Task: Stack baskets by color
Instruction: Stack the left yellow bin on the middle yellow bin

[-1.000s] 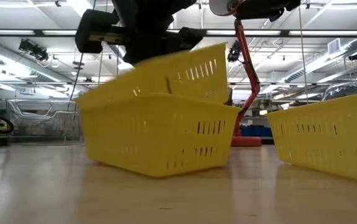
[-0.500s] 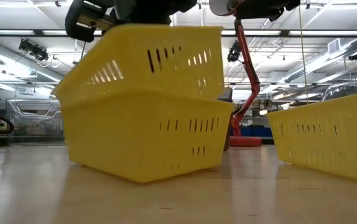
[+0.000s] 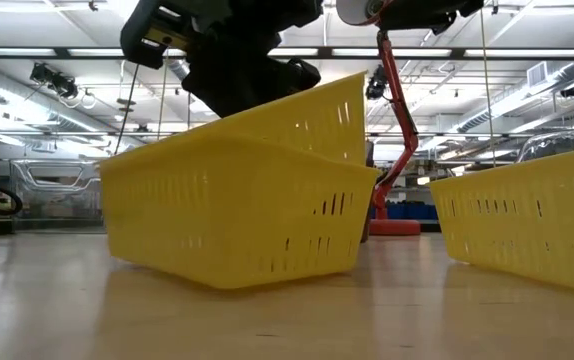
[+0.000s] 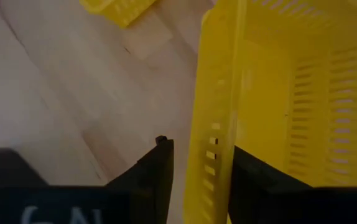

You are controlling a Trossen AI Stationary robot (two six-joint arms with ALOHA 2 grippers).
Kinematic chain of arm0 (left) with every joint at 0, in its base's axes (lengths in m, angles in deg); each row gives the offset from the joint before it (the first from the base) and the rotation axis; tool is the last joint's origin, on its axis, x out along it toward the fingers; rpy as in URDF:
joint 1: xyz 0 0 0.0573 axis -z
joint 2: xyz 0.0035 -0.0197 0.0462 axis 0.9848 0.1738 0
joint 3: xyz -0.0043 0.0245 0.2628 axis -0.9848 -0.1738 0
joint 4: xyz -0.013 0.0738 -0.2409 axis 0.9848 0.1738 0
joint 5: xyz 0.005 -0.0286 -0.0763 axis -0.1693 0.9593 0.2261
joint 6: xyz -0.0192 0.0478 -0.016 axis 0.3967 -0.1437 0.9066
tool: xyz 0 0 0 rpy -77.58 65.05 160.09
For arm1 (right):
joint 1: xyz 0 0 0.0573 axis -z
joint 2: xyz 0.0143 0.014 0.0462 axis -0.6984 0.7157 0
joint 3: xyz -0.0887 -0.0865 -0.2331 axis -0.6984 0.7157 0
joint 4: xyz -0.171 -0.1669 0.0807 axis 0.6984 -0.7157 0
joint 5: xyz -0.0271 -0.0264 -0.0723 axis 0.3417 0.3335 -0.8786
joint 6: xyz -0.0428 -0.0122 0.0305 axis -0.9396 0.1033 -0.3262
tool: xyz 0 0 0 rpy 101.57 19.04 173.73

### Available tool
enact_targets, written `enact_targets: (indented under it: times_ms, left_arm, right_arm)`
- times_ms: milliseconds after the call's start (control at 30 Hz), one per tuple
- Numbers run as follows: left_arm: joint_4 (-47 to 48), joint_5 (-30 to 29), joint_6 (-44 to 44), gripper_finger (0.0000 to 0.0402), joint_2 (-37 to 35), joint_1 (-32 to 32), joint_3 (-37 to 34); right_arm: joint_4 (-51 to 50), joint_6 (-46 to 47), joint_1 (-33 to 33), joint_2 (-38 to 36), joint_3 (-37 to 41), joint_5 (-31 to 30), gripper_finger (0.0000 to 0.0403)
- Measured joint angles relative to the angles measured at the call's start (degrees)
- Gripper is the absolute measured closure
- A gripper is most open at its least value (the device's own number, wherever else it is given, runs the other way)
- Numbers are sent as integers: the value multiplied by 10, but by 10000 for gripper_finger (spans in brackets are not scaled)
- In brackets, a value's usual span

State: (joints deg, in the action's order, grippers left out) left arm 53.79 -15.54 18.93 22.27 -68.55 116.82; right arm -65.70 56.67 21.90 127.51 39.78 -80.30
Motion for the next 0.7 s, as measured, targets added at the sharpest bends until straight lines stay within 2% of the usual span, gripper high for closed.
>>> enact_targets:
  times_ms: [100, 200, 367, 467, 700]
  left_arm:
    - [10, -2, 2, 291, 0, 0, 0]
    - [21, 6, 13, 327, 0, -1, 0]
    - [20, 59, 31, 391, 0, -8, 0]
    - [22, 90, 46, 389, 0, -12, 0]
    - [30, 94, 53, 394, 0, -14, 0]
  right_arm:
    - [0, 0, 0, 0, 0, 0, 277]
    - [0, 0, 0, 0, 0, 0, 277]
    - [2, 0, 0, 0, 0, 0, 277]
    - [5, 0, 0, 0, 0, 0, 277]
    - [9, 0, 0, 0, 0, 5, 277]
